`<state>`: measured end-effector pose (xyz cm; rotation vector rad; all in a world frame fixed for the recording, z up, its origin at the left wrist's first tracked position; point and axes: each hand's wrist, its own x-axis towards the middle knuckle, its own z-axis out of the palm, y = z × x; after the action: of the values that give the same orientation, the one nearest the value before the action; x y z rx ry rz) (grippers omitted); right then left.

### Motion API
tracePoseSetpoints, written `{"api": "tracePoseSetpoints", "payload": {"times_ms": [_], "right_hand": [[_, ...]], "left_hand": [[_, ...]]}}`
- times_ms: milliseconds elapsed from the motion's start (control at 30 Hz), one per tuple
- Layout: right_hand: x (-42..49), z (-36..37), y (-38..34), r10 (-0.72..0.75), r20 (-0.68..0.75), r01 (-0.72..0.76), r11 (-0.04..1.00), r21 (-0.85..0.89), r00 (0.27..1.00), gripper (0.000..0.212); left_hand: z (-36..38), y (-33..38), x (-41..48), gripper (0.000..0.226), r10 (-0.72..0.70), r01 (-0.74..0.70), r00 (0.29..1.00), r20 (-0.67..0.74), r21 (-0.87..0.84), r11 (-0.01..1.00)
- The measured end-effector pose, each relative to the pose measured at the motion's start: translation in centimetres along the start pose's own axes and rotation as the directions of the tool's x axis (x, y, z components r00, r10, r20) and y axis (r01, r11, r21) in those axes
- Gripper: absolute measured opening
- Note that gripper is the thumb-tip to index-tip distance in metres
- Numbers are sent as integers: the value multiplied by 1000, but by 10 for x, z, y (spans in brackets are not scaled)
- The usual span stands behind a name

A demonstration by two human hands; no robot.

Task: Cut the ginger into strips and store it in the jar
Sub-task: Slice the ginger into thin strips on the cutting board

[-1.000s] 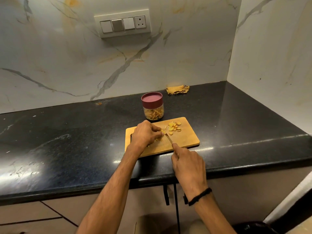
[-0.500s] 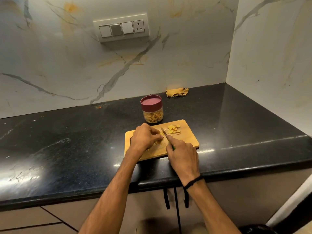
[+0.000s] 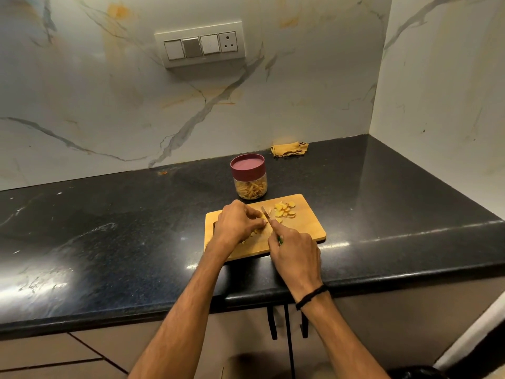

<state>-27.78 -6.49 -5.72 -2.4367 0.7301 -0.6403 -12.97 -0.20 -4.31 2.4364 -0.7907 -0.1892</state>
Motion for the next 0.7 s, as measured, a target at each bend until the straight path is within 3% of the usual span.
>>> {"api": "tracePoseSetpoints", "payload": {"times_ms": [400,700], "right_hand": [[7,-5,-1,-27,49,34,990,-139,998,39],[-12,-18,9,-22,156,43,990,-137,987,42]], "left_hand": [[0,6,-2,23,-48,48,999,4,23,999],[-4,11,3,17,-90,87,995,52,53,995]]}}
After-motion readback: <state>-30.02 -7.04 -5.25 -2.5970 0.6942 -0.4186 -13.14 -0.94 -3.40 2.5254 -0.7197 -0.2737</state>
